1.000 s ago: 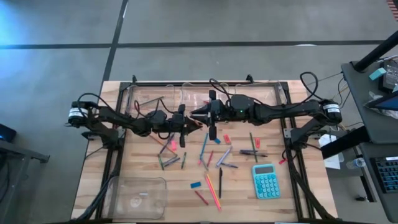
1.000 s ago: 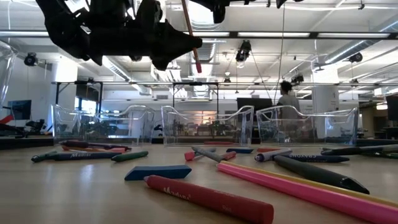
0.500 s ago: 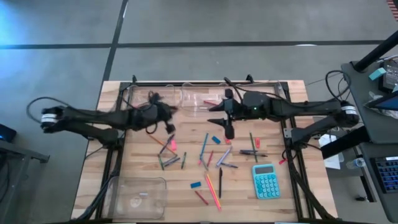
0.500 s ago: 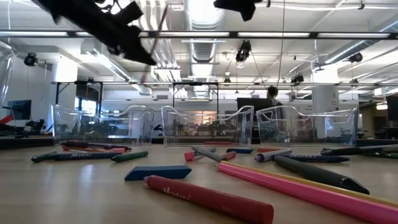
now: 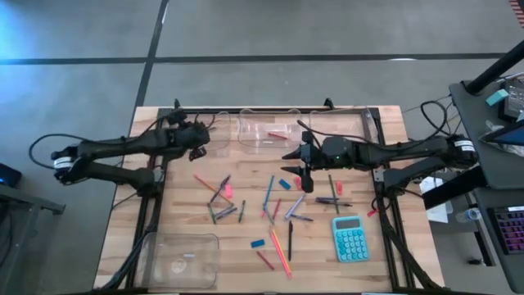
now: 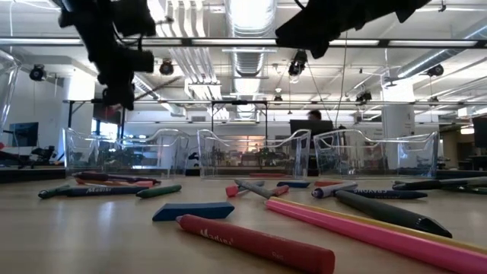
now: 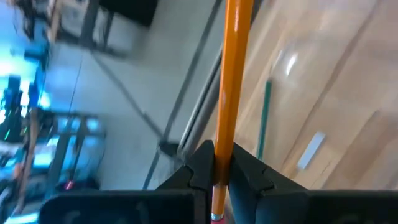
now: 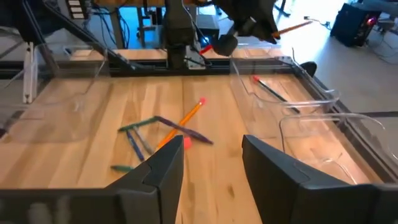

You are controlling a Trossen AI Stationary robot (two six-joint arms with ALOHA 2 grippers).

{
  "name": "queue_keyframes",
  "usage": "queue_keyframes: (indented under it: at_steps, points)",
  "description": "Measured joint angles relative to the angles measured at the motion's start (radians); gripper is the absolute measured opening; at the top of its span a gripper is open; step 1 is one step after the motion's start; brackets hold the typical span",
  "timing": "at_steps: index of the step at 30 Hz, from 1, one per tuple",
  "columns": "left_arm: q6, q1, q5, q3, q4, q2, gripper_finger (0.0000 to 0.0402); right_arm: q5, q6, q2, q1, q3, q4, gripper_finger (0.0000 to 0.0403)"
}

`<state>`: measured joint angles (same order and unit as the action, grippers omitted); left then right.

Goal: Sort crayons/erasers/pens/pencils in bins
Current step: Put the orange pencil into the top left transparent bin, then put the blue eraser into the top right transparent bin

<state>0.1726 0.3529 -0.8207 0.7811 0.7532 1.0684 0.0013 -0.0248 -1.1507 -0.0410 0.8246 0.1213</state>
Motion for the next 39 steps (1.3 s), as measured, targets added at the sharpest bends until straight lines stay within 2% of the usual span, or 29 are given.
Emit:
queue_keyframes:
  at_steps: [6, 12, 16, 21, 26, 29, 32, 35, 39]
  points:
    - [0.000, 0.109, 0.003, 0.000, 0.029, 0.157, 0.0015, 0.000, 0.002, 0.006, 0.000, -0.029, 0.010, 0.0148]
    - [-0.001, 0.126, 0.017, 0.002, 0.045, 0.265, 0.0016, 0.000, -0.013, 0.006, 0.002, -0.029, 0.011, 0.0146]
    - [-0.006, 0.131, 0.201, 0.002, 0.052, 0.288, 0.0024, 0.000, -0.014, 0.006, 0.003, -0.029, 0.011, 0.0147]
    - [-0.008, 0.133, 0.225, 0.002, 0.057, 0.284, 0.0083, 0.001, -0.012, 0.006, 0.006, -0.029, 0.011, 0.0148]
    - [-0.012, 0.134, 0.168, 0.008, 0.105, 0.269, 0.0155, 0.000, -0.009, 0.005, 0.006, -0.029, 0.010, 0.0148]
    - [-0.091, 0.134, 0.127, 0.030, 0.155, 0.234, 0.0181, 0.000, -0.010, 0.006, 0.006, -0.029, 0.002, 0.0148]
    - [-0.157, 0.114, 0.158, 0.047, 0.130, 0.136, 0.0188, 0.000, 0.007, 0.010, 0.006, -0.029, -0.039, 0.0148]
    - [-0.166, 0.062, 0.289, 0.030, -0.021, 0.003, 0.0187, -0.003, 0.040, 0.010, 0.006, -0.029, -0.139, 0.0148]
    - [-0.170, -0.054, 0.497, -0.037, -0.304, -0.171, 0.0174, -0.028, 0.061, 0.008, 0.018, -0.052, -0.259, 0.0148]
